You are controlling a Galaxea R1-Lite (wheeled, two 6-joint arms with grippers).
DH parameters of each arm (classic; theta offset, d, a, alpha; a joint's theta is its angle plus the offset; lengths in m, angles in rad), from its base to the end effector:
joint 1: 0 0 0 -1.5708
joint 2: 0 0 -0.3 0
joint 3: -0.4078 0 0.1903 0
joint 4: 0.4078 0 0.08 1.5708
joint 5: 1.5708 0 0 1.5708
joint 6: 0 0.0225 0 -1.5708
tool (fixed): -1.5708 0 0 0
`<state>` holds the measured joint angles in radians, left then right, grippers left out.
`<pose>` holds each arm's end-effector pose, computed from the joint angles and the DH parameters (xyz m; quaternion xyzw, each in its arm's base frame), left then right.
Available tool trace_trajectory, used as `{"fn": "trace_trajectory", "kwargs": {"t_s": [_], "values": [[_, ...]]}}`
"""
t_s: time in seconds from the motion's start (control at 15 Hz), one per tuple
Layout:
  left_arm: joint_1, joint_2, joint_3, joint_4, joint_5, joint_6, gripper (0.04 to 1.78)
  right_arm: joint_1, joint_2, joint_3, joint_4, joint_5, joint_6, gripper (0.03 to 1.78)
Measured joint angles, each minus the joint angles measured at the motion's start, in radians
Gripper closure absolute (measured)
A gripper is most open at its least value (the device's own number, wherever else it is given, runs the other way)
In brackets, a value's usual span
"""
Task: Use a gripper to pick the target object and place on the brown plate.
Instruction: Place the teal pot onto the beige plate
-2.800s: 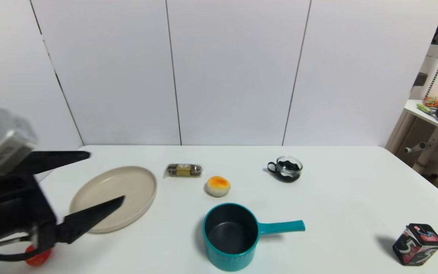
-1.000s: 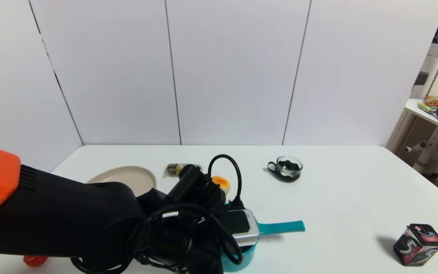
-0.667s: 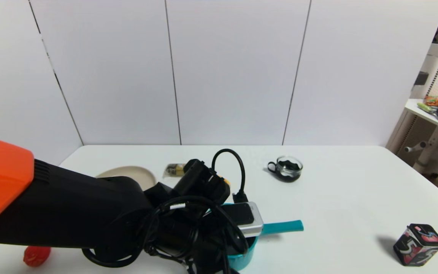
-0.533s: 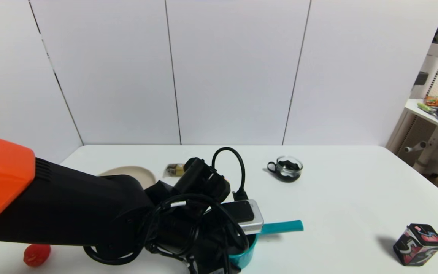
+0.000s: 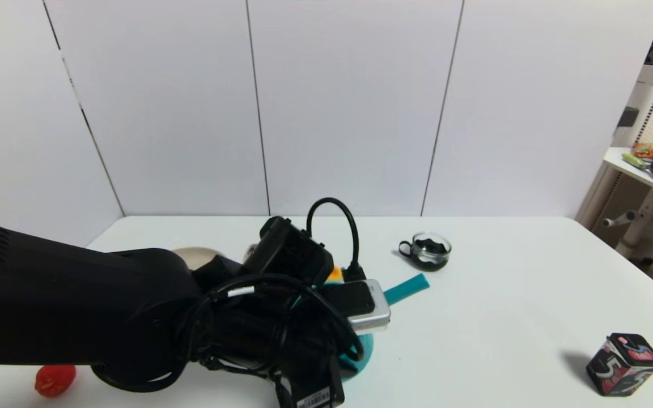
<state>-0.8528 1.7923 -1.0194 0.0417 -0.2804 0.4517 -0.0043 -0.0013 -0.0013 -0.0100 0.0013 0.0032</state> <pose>0.2015 -0.2401 0.1508 0.2825 0.2600 -0.5654 0.7300 -0.0230 0.0001 0.0768 0.0016 -0.0063 -0.0015 1.0000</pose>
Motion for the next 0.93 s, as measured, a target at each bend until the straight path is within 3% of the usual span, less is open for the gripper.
{"fn": "trace_trajectory", "kwargs": {"t_s": [0.13,0.33,0.93], "values": [[0.018,-0.057,-0.001,0.001,0.001,-0.011,1.69,0.000,0.000,0.000,0.000,0.000,0.000,0.12],[0.118,-0.144,-0.002,0.001,0.006,-0.003,1.69,0.000,0.000,0.000,0.000,0.000,0.000,0.12],[0.590,-0.192,-0.005,0.056,0.009,0.201,1.69,0.000,0.000,0.000,0.000,0.000,0.000,0.12]]}}
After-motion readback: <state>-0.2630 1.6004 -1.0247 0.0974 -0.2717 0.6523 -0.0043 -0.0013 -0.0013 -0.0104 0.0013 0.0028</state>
